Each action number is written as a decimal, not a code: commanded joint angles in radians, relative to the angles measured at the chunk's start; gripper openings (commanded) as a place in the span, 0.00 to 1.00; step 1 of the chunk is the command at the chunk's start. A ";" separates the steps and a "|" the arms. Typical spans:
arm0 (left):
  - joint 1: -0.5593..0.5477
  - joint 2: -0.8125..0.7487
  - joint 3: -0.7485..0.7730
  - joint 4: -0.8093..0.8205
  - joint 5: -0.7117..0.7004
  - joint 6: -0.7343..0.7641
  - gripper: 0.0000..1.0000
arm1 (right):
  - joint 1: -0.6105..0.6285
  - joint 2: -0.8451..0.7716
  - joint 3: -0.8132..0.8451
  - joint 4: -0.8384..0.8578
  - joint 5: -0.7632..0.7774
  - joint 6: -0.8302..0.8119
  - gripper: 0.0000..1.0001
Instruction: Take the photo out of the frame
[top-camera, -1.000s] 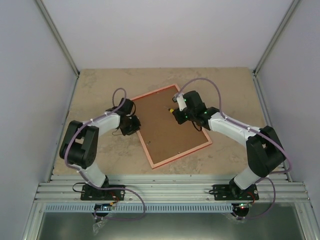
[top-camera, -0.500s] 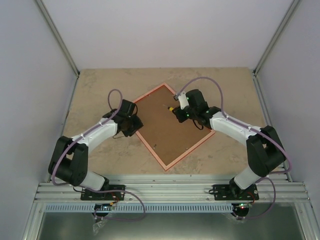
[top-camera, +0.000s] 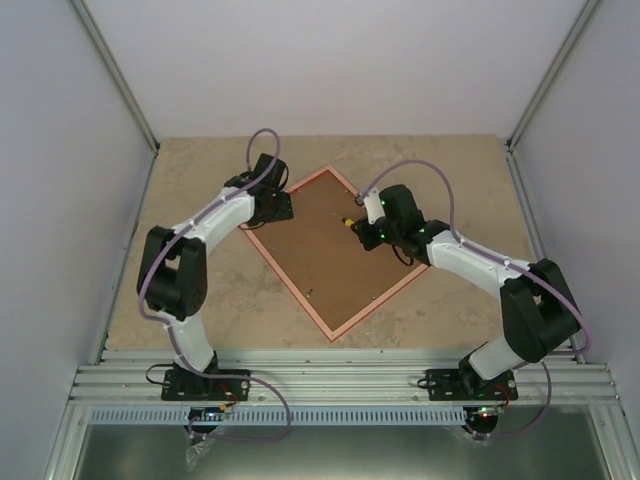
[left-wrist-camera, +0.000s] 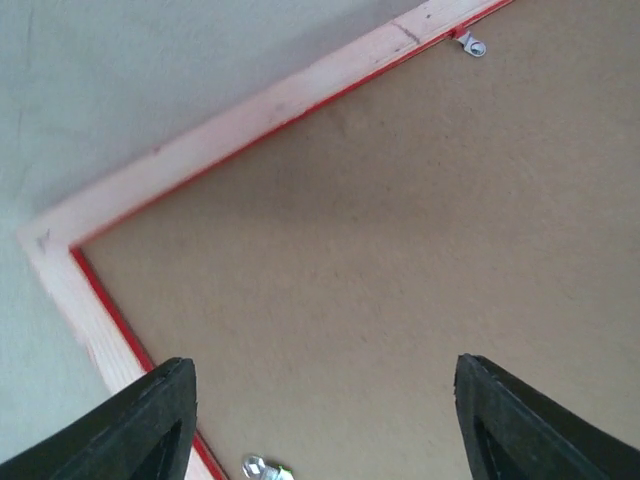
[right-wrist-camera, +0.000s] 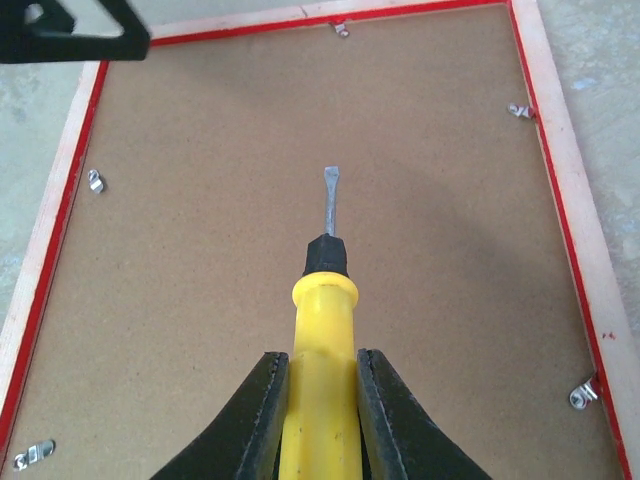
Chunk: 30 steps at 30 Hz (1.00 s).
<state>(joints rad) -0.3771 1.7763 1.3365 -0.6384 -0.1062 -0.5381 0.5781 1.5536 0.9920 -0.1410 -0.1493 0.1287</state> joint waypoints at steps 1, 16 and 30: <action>0.017 0.102 0.116 -0.046 -0.063 0.233 0.75 | -0.004 -0.049 -0.034 0.026 -0.018 -0.001 0.01; 0.155 0.442 0.429 -0.013 0.174 0.378 0.83 | -0.004 -0.070 -0.039 -0.035 -0.059 -0.035 0.00; 0.181 0.559 0.516 -0.048 0.271 0.398 0.78 | -0.004 -0.061 -0.027 -0.047 -0.053 -0.035 0.00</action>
<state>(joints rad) -0.2016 2.3035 1.8313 -0.6575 0.1379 -0.1566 0.5781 1.5063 0.9600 -0.1810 -0.1986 0.1051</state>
